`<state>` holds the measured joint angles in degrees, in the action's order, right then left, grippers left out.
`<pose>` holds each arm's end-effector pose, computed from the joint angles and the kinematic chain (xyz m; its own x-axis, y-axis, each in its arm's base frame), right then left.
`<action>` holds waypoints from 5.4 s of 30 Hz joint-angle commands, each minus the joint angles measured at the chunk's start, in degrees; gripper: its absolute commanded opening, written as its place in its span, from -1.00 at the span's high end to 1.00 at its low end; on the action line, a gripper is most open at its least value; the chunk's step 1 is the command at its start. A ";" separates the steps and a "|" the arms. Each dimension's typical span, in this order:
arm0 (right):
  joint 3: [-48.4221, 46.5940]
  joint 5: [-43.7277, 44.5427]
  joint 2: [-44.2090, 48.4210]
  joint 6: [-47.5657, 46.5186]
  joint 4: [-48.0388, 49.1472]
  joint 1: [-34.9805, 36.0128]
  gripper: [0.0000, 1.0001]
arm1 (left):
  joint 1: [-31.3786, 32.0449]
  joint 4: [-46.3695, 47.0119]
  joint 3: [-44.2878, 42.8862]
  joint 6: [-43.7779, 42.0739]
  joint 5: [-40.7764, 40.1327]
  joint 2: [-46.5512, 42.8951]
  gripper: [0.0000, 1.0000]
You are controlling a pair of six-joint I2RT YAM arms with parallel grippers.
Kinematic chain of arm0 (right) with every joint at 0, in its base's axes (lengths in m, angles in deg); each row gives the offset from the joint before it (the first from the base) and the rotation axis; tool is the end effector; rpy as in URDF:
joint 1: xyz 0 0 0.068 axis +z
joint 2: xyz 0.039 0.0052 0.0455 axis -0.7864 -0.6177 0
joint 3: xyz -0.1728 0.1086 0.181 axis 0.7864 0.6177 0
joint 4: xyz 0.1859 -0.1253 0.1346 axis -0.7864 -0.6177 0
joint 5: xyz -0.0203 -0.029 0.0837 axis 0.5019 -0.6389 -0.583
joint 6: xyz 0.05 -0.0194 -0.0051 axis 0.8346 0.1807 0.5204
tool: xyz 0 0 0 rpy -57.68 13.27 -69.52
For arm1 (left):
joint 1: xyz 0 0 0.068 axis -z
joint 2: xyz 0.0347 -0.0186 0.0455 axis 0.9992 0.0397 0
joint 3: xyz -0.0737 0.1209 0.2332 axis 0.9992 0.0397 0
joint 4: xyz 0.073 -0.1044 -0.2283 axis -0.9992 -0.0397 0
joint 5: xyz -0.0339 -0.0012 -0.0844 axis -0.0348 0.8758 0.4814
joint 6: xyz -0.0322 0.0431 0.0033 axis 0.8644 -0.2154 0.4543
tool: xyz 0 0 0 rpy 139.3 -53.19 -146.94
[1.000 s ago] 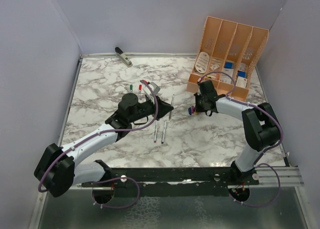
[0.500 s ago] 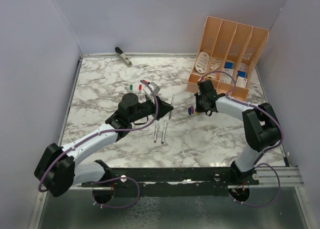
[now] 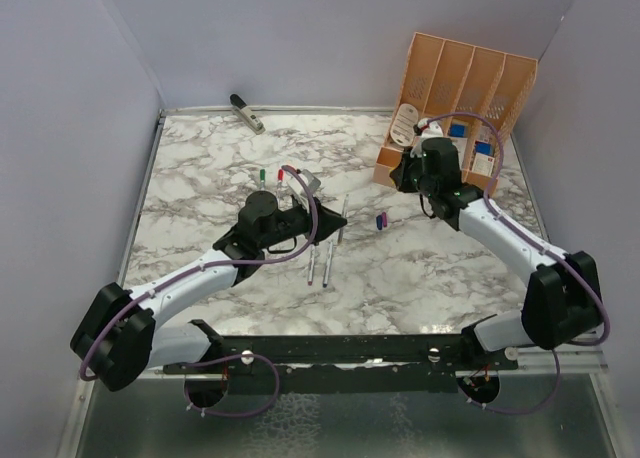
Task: Insert the pens into the pen caps
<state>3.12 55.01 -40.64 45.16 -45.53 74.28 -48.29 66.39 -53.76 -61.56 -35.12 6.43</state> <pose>0.3052 0.1228 0.2629 -0.6007 0.0797 -0.7955 -0.1403 0.9691 0.2031 0.1994 -0.1825 0.2738 -0.3932 -0.1159 -0.9121 0.8020 0.4420 -0.4018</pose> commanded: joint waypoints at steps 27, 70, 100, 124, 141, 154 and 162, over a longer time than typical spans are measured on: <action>14.17 -36.00 17.50 10.47 50.76 0.15 0.97 | 0.19 16.66 0.86 4.40 6.90 3.41 1.00; 23.41 -43.78 12.61 24.11 78.00 0.78 0.97 | 1.65 22.61 -2.21 8.13 10.76 6.48 1.00; 24.29 -41.15 17.52 18.68 70.12 2.26 0.97 | 1.87 22.28 -1.13 6.48 7.83 4.11 1.00; 25.88 -41.27 16.29 19.39 70.75 2.70 0.97 | 1.87 22.28 -1.81 6.11 7.19 3.93 1.00; 27.30 -40.86 15.67 20.41 69.45 3.39 0.97 | 1.86 22.33 -1.62 4.23 3.29 2.14 1.00; 27.31 -39.39 14.11 14.86 62.50 5.30 0.97 | 1.87 22.50 -3.29 1.81 0.19 0.12 1.00; 27.64 -37.28 12.49 12.51 58.86 6.72 0.97 | 1.87 24.35 -3.24 0.87 -2.13 -1.45 1.00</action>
<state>29.57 17.28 -26.31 60.97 22.18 79.79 -46.71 81.36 -54.65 -59.14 -34.05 9.14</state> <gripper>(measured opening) 0.048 0.151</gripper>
